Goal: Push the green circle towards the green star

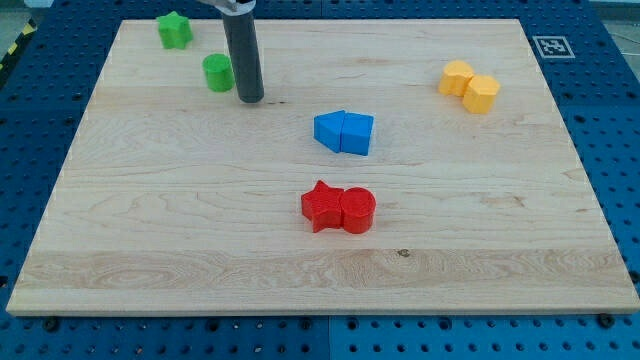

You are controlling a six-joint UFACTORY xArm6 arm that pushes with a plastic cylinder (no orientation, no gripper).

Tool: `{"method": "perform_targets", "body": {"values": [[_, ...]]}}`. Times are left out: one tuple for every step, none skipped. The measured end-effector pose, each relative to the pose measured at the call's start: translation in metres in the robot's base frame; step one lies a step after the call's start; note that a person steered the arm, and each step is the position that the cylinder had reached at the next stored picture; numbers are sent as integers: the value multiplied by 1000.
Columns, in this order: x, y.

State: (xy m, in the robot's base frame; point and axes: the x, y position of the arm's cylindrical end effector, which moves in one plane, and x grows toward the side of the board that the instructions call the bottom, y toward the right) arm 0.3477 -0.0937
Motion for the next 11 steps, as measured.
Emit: {"method": "perform_targets", "body": {"values": [[-3, -25], [-26, -65], [-28, -47], [-25, -11], [-55, -5], [-60, -8], [-60, -32], [-60, -62], [-57, -67], [-45, -55], [-37, -54]]}}
